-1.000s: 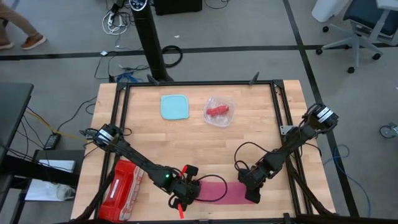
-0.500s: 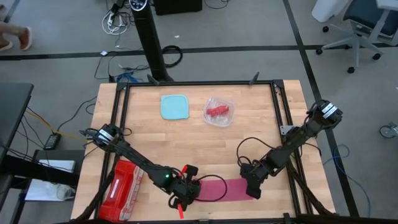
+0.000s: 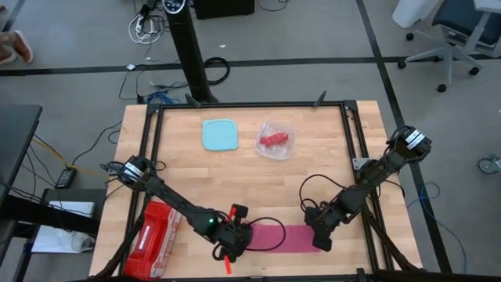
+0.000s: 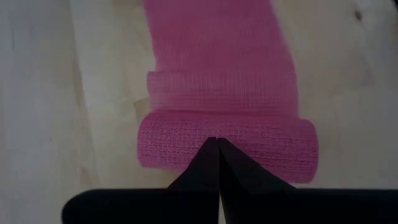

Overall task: Roll bandage
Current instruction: Roll the pink bandage

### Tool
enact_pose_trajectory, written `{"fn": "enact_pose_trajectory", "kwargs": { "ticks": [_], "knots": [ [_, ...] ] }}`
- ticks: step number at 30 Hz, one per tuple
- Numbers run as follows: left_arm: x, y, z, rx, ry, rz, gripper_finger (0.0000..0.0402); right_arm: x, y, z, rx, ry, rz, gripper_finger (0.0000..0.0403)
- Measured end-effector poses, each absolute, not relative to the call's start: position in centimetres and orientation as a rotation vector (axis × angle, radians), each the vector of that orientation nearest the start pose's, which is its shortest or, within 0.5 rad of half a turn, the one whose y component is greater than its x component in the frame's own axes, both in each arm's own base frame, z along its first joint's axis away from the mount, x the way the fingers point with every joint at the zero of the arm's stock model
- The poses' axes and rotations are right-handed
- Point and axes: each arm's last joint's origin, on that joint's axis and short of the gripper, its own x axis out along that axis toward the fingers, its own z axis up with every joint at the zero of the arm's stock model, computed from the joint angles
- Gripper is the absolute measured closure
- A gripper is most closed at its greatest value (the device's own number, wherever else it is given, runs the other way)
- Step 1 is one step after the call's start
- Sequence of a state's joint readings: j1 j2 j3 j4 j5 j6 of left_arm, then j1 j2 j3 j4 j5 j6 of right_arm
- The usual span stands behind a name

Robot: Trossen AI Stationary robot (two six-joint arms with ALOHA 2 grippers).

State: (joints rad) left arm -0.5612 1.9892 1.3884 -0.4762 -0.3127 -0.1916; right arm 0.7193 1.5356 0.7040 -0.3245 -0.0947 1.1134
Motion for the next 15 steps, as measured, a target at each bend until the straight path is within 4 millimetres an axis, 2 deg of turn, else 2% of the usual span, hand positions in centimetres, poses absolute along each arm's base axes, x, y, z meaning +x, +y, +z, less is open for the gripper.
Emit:
{"fn": "enact_pose_trajectory", "kwargs": {
  "ticks": [6, 15],
  "knots": [
    [35.42, -20.30, 17.18, 0.305, 0.988, -0.112, 0.0401, 19.05, 17.06, 13.73, 0.560, 1.379, -0.008, 0.0392],
    [35.85, -20.57, 17.46, 0.304, 0.936, -0.144, 0.0401, 19.04, 16.99, 13.72, 0.545, 1.371, -0.017, 0.0392]
  ]
}}
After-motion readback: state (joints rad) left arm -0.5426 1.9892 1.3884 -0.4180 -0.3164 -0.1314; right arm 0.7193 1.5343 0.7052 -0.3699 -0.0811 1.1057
